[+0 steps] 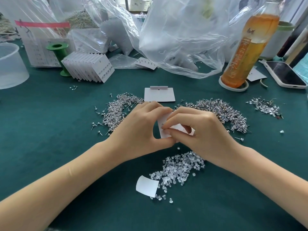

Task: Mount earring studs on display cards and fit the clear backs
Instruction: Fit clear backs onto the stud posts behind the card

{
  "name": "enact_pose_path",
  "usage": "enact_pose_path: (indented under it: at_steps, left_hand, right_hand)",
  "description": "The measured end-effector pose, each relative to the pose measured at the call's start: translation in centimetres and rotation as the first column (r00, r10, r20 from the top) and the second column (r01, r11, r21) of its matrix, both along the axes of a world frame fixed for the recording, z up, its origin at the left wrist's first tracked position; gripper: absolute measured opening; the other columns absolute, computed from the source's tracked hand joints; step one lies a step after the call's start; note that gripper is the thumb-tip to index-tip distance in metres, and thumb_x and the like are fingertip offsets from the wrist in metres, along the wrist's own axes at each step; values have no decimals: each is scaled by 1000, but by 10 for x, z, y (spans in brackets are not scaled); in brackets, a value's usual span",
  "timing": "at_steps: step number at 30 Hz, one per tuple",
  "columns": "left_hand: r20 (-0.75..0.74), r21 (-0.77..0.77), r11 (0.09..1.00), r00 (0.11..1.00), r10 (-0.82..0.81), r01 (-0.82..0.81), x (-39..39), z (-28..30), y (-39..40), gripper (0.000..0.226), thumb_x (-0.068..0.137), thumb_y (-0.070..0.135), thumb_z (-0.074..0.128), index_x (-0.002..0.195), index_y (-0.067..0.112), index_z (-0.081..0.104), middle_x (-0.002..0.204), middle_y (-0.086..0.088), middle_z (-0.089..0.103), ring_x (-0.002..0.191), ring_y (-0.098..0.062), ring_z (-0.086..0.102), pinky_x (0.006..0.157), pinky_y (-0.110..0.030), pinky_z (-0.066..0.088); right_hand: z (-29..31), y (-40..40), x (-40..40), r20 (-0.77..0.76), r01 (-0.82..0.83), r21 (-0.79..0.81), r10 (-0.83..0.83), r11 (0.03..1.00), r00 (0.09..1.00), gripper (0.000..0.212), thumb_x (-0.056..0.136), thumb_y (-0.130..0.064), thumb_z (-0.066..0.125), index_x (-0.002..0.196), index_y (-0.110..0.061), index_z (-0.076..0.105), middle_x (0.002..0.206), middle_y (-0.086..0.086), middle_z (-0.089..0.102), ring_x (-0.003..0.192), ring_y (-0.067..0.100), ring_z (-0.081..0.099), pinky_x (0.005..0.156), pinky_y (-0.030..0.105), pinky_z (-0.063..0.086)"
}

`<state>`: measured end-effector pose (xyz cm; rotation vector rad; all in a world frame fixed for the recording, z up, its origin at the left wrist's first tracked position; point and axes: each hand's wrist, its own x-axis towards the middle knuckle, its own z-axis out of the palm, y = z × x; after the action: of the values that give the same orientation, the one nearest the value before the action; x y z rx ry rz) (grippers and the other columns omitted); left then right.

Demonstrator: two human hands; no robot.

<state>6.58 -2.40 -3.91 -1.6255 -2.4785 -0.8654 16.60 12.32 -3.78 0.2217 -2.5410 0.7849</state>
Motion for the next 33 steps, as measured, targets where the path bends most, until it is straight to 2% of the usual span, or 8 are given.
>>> enact_pose_path:
  at_steps: [6,9,12,16,20,24,30,33]
  left_hand:
    - [13,0,1000,1000,1,-1,-2,0,0,56,71,44,61,116,12,63,105,3,61,100,-11,52,94,-19,36]
    - [29,9,1000,999,15,-15,-3,0,0,56,70,42,66,117,13,62,106,3,61,101,-13,53,94,-21,37]
    - [30,1,1000,999,24,-24,-5,0,0,62,71,51,70,120,15,61,107,4,60,102,-12,52,94,-23,38]
    - [27,-6,998,998,63,-63,-7,0,0,69,70,57,70,123,16,58,112,5,58,106,-13,51,95,-19,34]
    - [27,-12,994,994,106,-106,-13,0,-2,69,70,56,70,125,16,56,113,5,57,106,-15,51,93,-18,32]
    - [15,5,987,987,158,-158,-20,0,-4,69,71,53,71,125,14,56,115,2,57,107,-16,49,94,-20,32]
    - [9,12,980,980,196,-196,-24,0,-4,71,70,52,72,126,11,55,115,-2,57,106,-19,50,96,-26,35]
    - [13,3,980,980,198,-198,-25,0,-4,71,70,52,71,126,12,55,114,-1,57,106,-19,50,96,-25,35]
  right_hand:
    - [-1,3,-1,26,-34,-58,35,998,999,8,80,-10,72,84,-15,76,85,-15,65,70,-9,51,67,9,32]
    - [0,3,-1,21,-22,-89,24,996,1000,7,81,-12,73,84,-17,75,83,-12,67,64,-2,50,64,15,34]
    - [6,3,-1,-27,-9,-141,6,990,1000,5,82,-12,74,86,-16,75,81,-8,68,55,9,47,57,15,34]
    - [19,23,-4,-90,166,-252,-194,953,977,10,83,-16,73,86,-25,73,69,-25,62,52,6,42,53,9,33]
    - [16,53,-8,94,361,-143,-351,921,932,11,82,-25,72,77,-34,70,61,-39,54,54,-2,45,56,16,32]
    - [6,64,-8,273,422,12,-409,906,871,8,81,-31,72,74,-36,70,64,-27,60,60,-12,48,59,25,32]
    - [1,58,-9,294,394,93,-404,914,866,3,79,-39,72,79,-36,70,82,-18,66,76,0,54,71,31,41]
    - [-1,52,-12,287,400,152,-428,904,857,10,79,-46,71,82,-36,70,85,-17,65,84,8,55,70,28,38]
